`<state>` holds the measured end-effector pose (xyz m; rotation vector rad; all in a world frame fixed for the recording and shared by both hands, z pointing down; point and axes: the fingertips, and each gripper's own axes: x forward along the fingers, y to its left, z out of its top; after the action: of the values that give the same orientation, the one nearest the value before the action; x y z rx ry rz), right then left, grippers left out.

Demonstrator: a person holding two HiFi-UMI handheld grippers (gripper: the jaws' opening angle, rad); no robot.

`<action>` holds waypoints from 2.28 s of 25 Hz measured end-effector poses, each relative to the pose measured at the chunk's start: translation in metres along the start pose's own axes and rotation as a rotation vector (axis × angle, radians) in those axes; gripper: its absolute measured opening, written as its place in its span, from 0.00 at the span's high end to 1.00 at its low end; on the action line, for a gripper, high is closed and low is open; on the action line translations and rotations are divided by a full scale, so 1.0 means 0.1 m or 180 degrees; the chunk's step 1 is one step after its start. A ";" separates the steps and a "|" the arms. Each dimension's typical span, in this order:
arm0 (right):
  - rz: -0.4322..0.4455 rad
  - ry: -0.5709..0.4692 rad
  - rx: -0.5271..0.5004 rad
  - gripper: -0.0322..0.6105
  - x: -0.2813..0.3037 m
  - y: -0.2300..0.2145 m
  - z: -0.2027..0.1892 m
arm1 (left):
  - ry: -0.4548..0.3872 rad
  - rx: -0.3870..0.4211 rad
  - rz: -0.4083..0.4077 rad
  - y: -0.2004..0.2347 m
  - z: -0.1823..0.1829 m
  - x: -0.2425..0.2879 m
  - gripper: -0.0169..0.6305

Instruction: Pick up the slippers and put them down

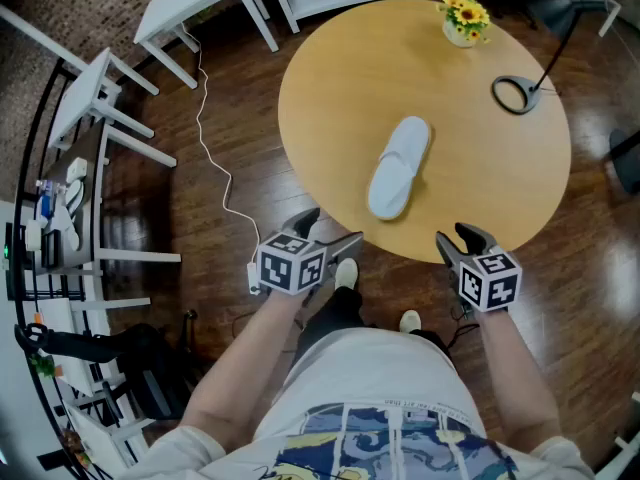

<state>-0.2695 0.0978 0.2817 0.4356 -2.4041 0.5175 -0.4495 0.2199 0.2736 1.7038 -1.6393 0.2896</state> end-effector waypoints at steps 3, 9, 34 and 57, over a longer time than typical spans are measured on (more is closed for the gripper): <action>0.0001 0.0001 0.0255 0.61 0.37 0.12 0.14 | 0.0086 0.0116 -0.0252 0.29 0.20 0.15 0.27; -0.0047 0.0011 0.1040 0.61 1.03 0.32 0.13 | 0.0451 0.0281 -0.0882 0.67 0.20 0.46 0.27; 0.0611 -0.0847 0.4030 0.71 1.85 0.35 -0.33 | 0.0812 0.0429 -0.1473 0.72 0.03 0.59 0.27; 0.0382 -0.1205 0.3146 0.87 0.72 0.16 -0.05 | 0.0708 0.0638 -0.1672 0.26 0.05 0.61 0.29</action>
<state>-0.3274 0.1014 0.3281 0.8534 -2.3614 1.8248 -0.4654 0.1723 0.3175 2.0961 -0.9837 0.3759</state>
